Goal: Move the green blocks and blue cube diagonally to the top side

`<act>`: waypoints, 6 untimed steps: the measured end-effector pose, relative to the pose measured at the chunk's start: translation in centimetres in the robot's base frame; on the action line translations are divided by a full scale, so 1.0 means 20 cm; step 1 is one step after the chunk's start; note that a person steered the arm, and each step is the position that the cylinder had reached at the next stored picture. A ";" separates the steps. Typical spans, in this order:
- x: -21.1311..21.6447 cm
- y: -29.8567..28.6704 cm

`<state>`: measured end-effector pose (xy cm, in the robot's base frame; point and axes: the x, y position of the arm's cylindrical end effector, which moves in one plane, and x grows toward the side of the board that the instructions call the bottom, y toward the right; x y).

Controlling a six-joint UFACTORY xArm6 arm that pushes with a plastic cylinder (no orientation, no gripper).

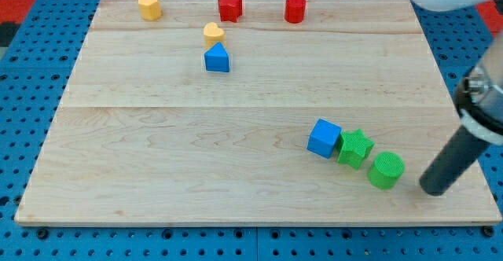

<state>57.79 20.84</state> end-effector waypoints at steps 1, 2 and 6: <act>-0.06 -0.19; -0.18 -0.27; -0.58 -0.66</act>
